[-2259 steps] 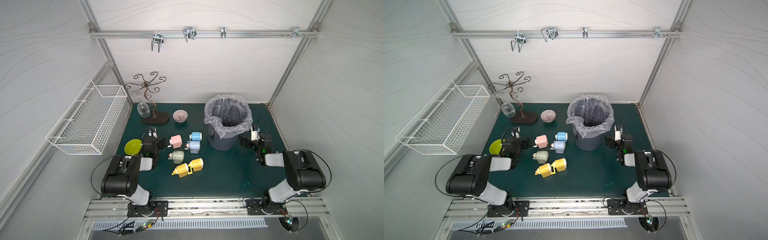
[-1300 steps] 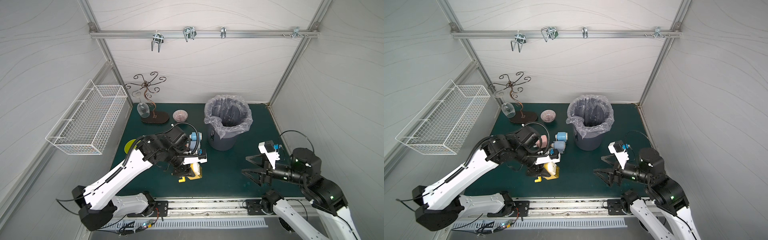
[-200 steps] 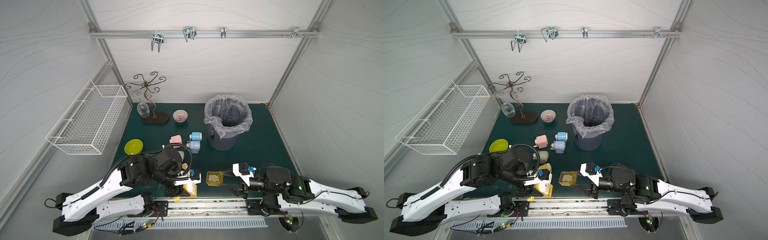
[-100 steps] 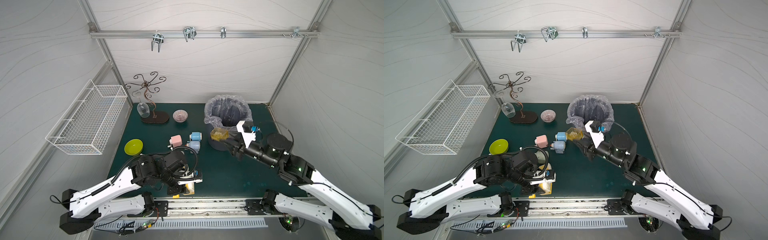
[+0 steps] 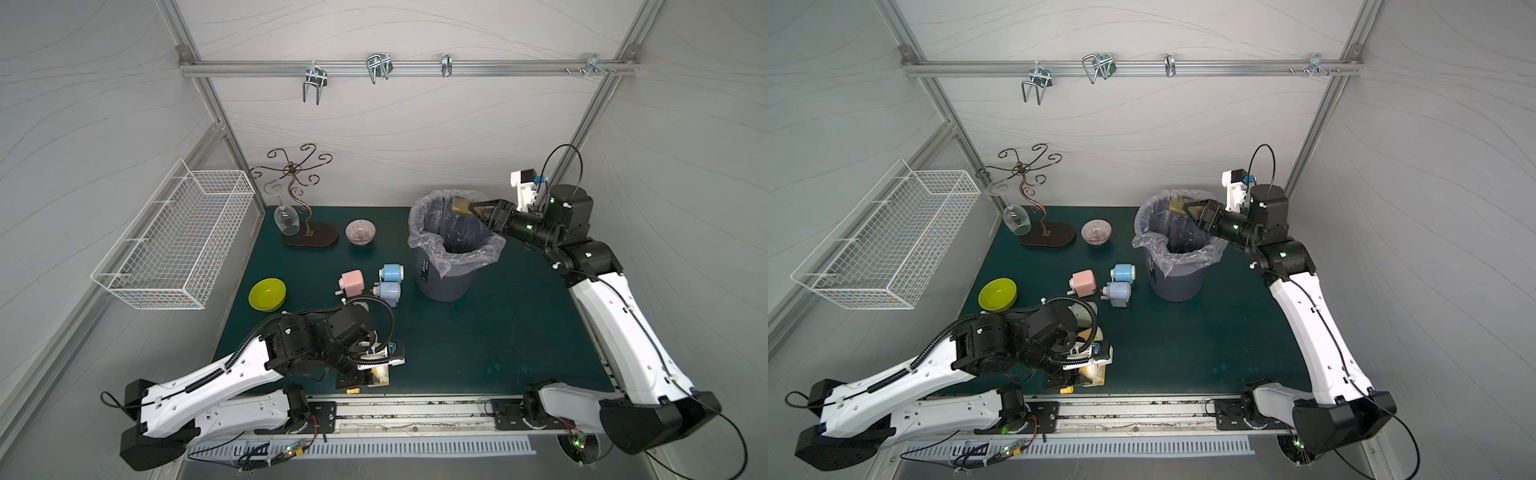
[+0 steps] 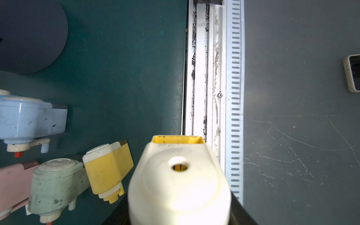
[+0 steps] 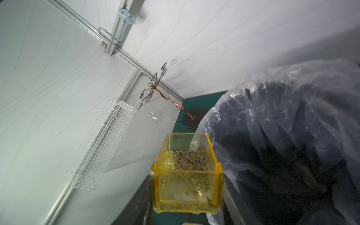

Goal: Take out the pencil sharpener tray and clean the shavings
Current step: Pour the shavings into the trash bin.

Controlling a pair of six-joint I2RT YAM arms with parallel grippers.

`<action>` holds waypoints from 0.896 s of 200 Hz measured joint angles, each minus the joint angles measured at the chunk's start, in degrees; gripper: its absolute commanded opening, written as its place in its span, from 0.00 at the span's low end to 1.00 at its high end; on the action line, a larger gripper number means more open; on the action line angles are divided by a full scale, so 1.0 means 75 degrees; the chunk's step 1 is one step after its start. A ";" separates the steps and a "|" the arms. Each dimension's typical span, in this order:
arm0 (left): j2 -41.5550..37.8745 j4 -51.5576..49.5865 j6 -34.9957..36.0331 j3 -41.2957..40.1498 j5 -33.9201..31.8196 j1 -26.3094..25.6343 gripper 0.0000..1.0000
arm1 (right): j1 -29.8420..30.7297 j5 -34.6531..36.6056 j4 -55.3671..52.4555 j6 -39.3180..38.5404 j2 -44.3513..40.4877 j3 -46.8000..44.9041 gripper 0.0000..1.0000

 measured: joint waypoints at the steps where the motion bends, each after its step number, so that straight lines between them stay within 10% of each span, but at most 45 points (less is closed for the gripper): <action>1: 0.0000 0.0006 0.0000 -0.0006 0.0000 0.0000 0.00 | -0.0012 -0.0020 -0.0020 0.0020 0.0015 0.0017 0.00; 179: 0.0213 0.0452 0.0096 -0.0157 0.0006 0.0000 0.00 | -0.1239 -0.2468 0.2052 0.9594 0.0938 -0.1285 0.00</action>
